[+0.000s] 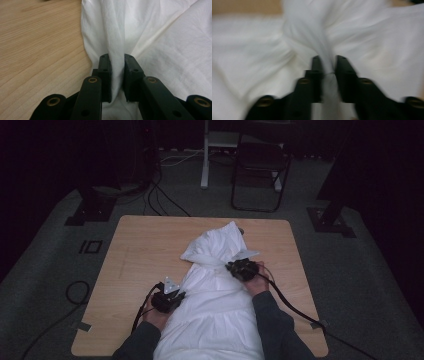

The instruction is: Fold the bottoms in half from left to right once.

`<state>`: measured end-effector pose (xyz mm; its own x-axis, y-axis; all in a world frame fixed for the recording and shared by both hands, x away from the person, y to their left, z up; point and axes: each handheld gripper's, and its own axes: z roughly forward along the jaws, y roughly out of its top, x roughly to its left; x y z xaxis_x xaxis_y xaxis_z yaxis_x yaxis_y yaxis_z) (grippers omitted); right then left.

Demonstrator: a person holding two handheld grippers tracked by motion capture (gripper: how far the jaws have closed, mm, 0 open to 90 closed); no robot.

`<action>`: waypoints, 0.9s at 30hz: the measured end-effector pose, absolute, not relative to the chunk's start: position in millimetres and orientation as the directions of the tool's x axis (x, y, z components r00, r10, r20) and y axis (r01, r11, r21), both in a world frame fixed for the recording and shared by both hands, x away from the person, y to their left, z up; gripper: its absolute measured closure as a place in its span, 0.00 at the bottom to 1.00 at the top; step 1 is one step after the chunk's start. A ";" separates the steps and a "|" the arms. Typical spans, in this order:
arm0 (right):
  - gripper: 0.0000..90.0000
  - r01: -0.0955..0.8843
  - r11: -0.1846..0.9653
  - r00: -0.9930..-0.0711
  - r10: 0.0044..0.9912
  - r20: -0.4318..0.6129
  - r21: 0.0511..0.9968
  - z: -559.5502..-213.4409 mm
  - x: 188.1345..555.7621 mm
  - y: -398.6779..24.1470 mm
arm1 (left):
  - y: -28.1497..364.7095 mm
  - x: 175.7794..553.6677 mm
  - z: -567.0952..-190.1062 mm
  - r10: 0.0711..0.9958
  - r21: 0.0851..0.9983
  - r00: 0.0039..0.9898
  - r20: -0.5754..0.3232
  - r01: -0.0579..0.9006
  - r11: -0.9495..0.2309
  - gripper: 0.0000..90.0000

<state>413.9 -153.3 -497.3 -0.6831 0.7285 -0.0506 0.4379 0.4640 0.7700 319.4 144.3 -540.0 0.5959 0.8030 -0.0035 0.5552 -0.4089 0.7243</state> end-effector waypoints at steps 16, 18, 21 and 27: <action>0.96 0.658 0.281 -0.431 0.902 0.044 0.699 -536.9 447.8 -209.5 | 136.4 338.3 -504.0 0.765 0.743 0.644 0.000 0.512 -0.432 0.56; 0.96 0.661 0.285 -0.431 0.901 0.040 0.694 -536.4 448.3 -209.0 | 130.4 352.5 -493.5 0.758 0.768 0.652 0.005 0.483 -0.420 0.52; 0.95 0.661 0.277 -0.430 0.902 0.049 0.698 -537.0 448.5 -208.9 | 114.3 382.1 -500.8 0.750 0.751 0.661 -0.018 0.505 -0.426 0.51; 0.94 0.654 0.274 -0.440 0.896 0.060 0.705 -538.6 447.5 -212.3 | 104.2 403.1 -539.2 0.768 0.716 0.637 -0.069 0.567 -0.406 0.53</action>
